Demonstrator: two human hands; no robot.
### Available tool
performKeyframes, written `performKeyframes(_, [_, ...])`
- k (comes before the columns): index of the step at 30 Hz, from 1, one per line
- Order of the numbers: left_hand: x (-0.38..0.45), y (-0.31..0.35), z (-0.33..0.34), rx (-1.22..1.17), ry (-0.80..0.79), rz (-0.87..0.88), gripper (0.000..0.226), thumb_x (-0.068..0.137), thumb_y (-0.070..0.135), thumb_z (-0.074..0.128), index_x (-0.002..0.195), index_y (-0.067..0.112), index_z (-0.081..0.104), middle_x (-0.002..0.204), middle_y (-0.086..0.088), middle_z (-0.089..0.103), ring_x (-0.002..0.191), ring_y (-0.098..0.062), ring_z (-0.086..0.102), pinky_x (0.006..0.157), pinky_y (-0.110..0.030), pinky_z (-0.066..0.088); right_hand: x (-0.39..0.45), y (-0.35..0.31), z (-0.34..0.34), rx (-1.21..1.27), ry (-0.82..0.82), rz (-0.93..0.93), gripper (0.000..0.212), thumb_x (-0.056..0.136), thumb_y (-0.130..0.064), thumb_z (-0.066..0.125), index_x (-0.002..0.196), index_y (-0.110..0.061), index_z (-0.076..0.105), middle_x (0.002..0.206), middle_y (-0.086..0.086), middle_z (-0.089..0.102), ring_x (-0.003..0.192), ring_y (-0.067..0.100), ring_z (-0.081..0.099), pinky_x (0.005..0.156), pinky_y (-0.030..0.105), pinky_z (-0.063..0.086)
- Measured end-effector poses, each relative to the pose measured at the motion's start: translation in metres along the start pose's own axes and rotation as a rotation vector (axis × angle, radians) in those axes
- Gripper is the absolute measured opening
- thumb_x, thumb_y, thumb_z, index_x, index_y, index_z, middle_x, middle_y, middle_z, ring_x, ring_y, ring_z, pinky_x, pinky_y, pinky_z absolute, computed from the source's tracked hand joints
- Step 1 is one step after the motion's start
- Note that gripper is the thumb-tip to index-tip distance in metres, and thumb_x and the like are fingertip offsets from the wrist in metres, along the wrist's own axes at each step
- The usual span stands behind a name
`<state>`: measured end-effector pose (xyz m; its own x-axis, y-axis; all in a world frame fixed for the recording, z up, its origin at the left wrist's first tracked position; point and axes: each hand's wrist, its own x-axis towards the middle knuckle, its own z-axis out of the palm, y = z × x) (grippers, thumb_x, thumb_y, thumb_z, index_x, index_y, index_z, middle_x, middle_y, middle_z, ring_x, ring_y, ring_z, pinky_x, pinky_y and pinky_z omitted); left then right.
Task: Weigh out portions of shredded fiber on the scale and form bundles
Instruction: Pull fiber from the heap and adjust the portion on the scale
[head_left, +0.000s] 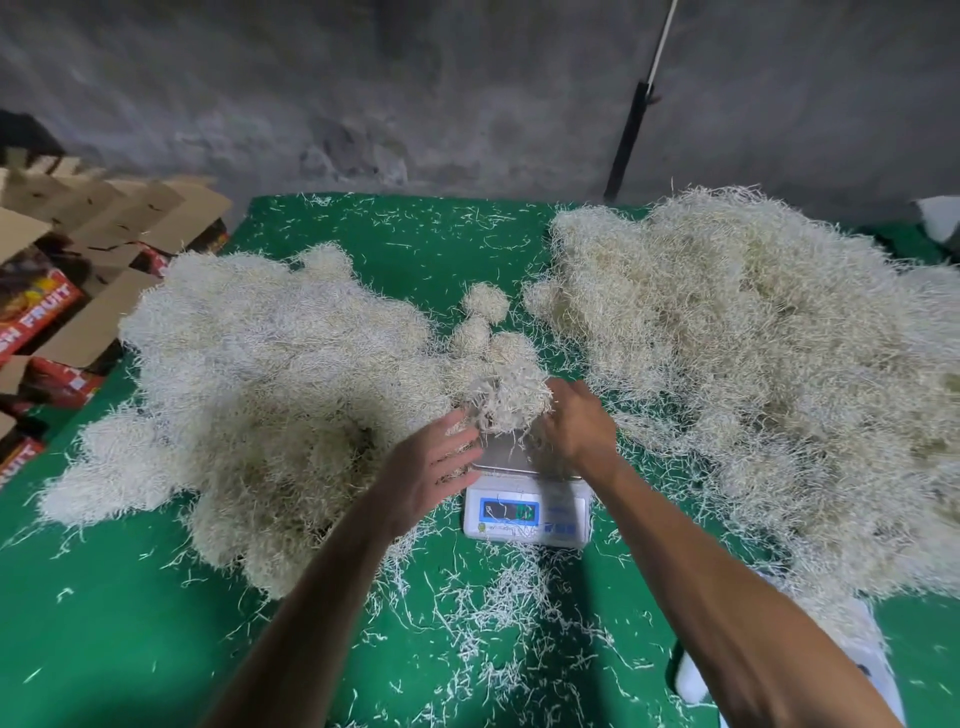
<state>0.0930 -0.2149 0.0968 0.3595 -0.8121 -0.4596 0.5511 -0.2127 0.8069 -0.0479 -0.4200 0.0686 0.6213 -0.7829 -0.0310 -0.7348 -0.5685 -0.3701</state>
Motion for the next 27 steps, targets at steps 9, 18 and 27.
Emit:
performKeyframes(9, [-0.038, -0.036, 0.002, 0.372, 0.04, 0.075, 0.039, 0.11, 0.017, 0.04, 0.148, 0.007, 0.042, 0.142, -0.013, 0.058, 0.114, -0.016, 0.066, 0.087, -0.026, 0.057, -0.044, 0.015, -0.028, -0.035, -0.068, -0.04, 0.093, 0.089, -0.076, 0.051, 0.163, -0.034, 0.012, 0.169, 0.002, 0.018, 0.147, 0.034, 0.037, 0.116, 0.056, 0.039])
performKeyframes(18, [-0.082, -0.063, 0.039, 0.067, 0.135, 0.034, 0.086, 0.084, 0.071, 0.036, 0.155, 0.023, 0.032, 0.151, -0.008, 0.05, 0.13, -0.029, 0.055, 0.112, -0.058, 0.039, -0.171, 0.012, -0.005, 0.625, 0.044, 0.125, 0.084, 0.086, -0.066, 0.067, 0.154, -0.045, 0.024, 0.153, -0.023, 0.03, 0.136, 0.001, 0.03, 0.109, 0.037, 0.024])
performKeyframes(27, [-0.082, -0.101, 0.011, -0.7, -0.033, 0.033, 0.089, 0.078, 0.091, 0.041, 0.152, 0.041, 0.041, 0.152, -0.005, 0.051, 0.142, -0.035, 0.044, 0.114, -0.072, 0.021, -0.21, 0.003, 0.0, 1.364, -0.007, 0.345, 0.06, 0.086, -0.087, 0.041, 0.141, -0.062, 0.036, 0.135, -0.043, 0.048, 0.141, 0.005, 0.044, 0.122, 0.043, 0.027])
